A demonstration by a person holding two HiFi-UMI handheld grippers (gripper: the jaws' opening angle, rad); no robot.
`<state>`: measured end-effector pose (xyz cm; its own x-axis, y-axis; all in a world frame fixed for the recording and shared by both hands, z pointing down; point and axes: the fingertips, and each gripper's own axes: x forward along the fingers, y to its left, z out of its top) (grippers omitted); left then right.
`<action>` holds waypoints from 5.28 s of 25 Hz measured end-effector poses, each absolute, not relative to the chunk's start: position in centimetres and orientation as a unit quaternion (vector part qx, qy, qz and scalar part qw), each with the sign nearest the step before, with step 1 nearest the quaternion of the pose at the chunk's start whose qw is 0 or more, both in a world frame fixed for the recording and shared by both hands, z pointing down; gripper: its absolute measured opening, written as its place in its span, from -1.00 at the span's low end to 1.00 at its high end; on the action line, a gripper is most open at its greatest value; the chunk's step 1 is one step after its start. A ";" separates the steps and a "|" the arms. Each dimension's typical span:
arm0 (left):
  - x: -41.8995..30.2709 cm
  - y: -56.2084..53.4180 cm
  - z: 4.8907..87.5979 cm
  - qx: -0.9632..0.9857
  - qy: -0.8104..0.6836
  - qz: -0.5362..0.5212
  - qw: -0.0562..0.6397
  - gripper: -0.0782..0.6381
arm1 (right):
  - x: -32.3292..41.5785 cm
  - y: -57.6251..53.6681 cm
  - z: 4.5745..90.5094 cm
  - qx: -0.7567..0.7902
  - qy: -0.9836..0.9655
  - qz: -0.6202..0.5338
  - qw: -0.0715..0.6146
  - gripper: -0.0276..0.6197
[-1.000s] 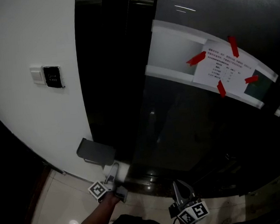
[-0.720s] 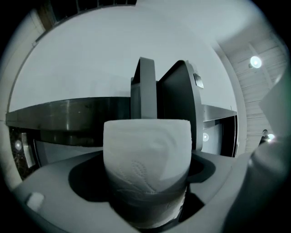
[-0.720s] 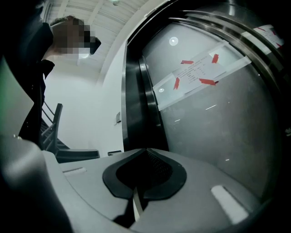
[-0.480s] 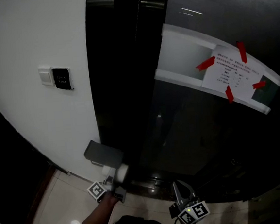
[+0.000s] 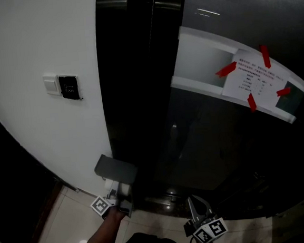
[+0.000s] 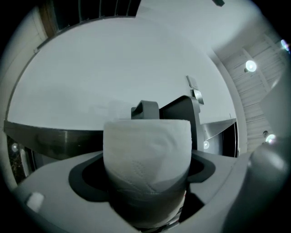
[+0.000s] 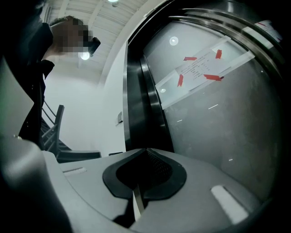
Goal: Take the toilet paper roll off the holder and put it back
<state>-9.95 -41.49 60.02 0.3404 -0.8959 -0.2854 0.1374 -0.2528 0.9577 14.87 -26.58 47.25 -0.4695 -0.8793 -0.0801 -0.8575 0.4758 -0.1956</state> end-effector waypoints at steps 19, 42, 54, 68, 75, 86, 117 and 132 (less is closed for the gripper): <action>-12.3 -40.8 60.0 0.634 -0.297 -0.472 0.535 0.55 | 9.1 -29.5 48.1 -0.458 0.886 -0.060 0.040 -0.87; -14.3 -33.2 56.8 0.813 -0.451 -0.202 0.307 0.51 | 3.5 -31.8 48.6 -0.375 0.926 -0.049 0.009 -0.87; -17.3 -29.8 51.4 0.821 -0.563 -0.045 0.079 -0.36 | 4.3 -29.7 48.6 -0.378 0.924 -0.052 0.017 -0.87; -16.3 -26.6 48.3 0.809 -0.584 -0.057 0.030 -0.78 | 8.2 -27.3 49.2 -0.407 0.910 -0.068 0.043 -0.87; -15.6 -23.7 47.9 0.787 -0.613 -0.055 0.030 -0.78 | 10.3 -24.7 49.1 -0.398 0.912 -0.090 0.042 -0.87; -11.1 -14.3 48.0 0.761 -0.644 -0.053 0.054 -0.78 | 10.0 -19.2 54.0 -0.337 0.928 -0.150 0.043 -0.87; -20.6 11.6 47.8 0.781 -0.617 -0.082 0.052 -0.78 | 2.5 9.1 49.5 -0.390 0.915 -0.094 0.041 -0.87; -17.0 11.2 46.8 0.750 -0.651 -0.108 0.051 -0.78 | 8.9 6.2 47.8 -0.391 0.916 -0.074 0.045 -0.87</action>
<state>-16.98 11.19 46.83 0.1298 -0.9870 -0.0948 -0.9649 -0.1478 0.2169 8.91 6.16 47.83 -0.6901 -0.7232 -0.0251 -0.7099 0.6833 -0.1704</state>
